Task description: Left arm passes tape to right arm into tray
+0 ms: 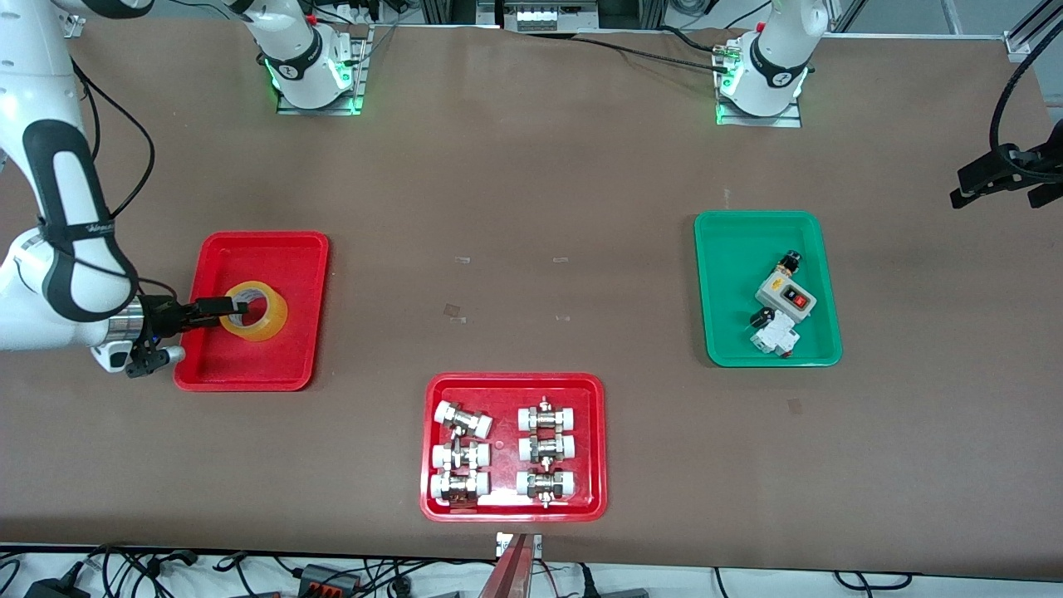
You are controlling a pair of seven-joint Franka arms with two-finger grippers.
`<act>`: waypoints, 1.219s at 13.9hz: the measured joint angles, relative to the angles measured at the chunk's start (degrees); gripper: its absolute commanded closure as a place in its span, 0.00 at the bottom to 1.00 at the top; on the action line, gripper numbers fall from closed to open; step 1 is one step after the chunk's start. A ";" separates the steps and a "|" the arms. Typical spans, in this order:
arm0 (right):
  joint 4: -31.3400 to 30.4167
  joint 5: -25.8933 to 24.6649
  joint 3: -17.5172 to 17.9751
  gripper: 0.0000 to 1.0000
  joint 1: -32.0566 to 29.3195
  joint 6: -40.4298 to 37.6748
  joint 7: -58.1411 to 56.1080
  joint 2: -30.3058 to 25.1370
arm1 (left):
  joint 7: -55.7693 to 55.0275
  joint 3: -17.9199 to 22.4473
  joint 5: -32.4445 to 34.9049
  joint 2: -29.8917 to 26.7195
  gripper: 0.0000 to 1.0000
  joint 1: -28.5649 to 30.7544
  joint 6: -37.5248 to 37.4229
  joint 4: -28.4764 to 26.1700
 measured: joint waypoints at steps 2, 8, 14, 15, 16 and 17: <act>0.04 -3.04 0.01 0.00 1.69 1.19 0.29 -2.41 | 0.00 -0.01 0.00 -0.01 0.00 0.00 0.00 0.59; 3.28 -10.69 0.05 0.00 6.14 -0.27 19.07 -8.32 | 0.00 -0.14 0.00 0.00 0.00 -0.07 -0.01 1.33; 13.82 -16.00 0.19 0.00 10.23 -18.01 34.24 -14.27 | 0.00 -0.32 0.00 0.05 0.00 -0.26 -0.01 1.36; 16.83 -16.01 0.12 0.00 10.16 -20.23 34.24 -14.58 | 0.00 -0.32 0.00 0.05 0.00 -0.26 -0.01 1.37; 19.43 -16.01 -0.01 0.00 10.04 -21.45 34.24 -14.74 | 0.00 -0.32 0.00 0.06 0.00 -0.26 -0.01 1.38; 21.58 -16.01 -0.15 0.00 9.86 -21.91 34.24 -14.74 | 0.00 -0.32 0.00 0.06 0.00 -0.26 -0.01 1.38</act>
